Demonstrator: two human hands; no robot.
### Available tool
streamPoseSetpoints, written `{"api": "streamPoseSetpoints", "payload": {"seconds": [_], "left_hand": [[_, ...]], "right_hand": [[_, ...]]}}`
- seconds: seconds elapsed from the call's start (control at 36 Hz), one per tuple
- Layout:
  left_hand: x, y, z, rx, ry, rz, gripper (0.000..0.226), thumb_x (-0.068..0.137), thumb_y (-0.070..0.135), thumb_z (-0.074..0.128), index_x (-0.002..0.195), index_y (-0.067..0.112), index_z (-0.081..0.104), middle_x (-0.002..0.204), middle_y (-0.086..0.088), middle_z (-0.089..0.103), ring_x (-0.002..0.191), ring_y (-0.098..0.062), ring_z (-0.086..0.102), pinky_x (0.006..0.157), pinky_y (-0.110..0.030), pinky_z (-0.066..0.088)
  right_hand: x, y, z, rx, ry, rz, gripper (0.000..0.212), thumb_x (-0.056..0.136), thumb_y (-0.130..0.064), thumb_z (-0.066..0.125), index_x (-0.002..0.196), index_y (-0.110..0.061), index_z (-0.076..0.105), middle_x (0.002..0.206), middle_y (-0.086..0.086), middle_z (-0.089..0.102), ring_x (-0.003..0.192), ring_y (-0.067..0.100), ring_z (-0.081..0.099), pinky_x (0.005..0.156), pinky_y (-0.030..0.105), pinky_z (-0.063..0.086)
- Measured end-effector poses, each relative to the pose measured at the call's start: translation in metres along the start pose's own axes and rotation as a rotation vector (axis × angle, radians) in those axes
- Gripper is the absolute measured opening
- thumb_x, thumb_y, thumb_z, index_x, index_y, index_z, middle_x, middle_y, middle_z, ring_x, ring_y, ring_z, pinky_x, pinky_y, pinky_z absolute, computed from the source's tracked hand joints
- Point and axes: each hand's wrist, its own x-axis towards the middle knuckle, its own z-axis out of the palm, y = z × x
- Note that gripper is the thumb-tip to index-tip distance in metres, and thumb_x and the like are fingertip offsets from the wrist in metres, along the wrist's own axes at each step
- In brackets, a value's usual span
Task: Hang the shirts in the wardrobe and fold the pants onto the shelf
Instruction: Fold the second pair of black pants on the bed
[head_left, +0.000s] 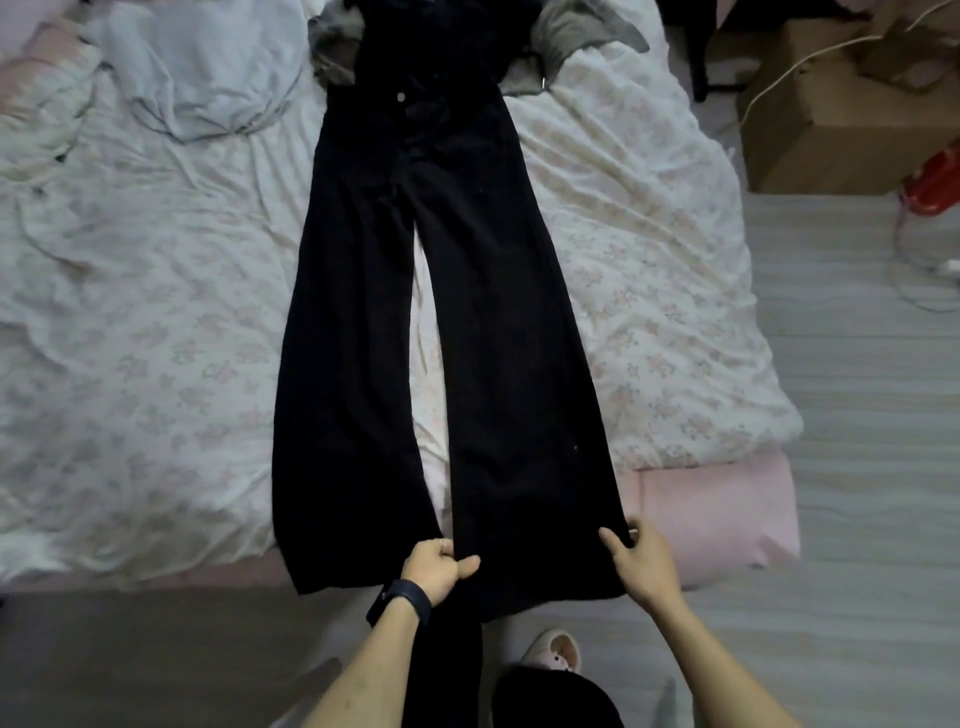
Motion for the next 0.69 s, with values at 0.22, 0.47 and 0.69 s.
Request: {"api": "streamPoseSetpoints", "payload": {"seconds": [0.22,0.47,0.69], "left_hand": [[-0.012,-0.005,0.0,0.145,0.217,0.026,0.037,0.07,0.044,0.089,0.084,0.016,0.069,0.085,0.004,0.073,0.084,-0.01,0.067,0.071,-0.022,0.051],[-0.007,0.034,0.002,0.711,0.258,0.013,0.062,0.087,0.058,0.063,0.133,0.02,0.044,0.132,-0.007,0.058,0.118,-0.028,0.059,0.091,-0.038,0.048],[-0.009,0.122,0.056,0.511,0.478,0.405,0.031,0.092,0.058,0.054,0.101,0.029,0.047,0.115,0.005,0.054,0.112,-0.022,0.053,0.087,-0.04,0.048]], "right_hand": [[-0.022,0.019,0.007,-0.103,0.171,-0.094,0.031,0.106,-0.029,0.046,0.079,-0.014,0.045,0.065,0.004,0.05,0.076,0.044,0.058,0.06,0.044,0.032],[-0.013,-0.018,-0.003,-0.32,0.014,-0.086,0.032,0.1,-0.026,0.049,0.127,-0.008,0.049,0.123,0.015,0.058,0.109,0.035,0.058,0.079,0.04,0.046],[0.031,-0.125,-0.035,-0.051,0.148,-0.336,0.043,0.095,-0.039,0.058,0.131,-0.015,0.055,0.126,0.003,0.059,0.115,0.021,0.058,0.098,0.04,0.049]]}}
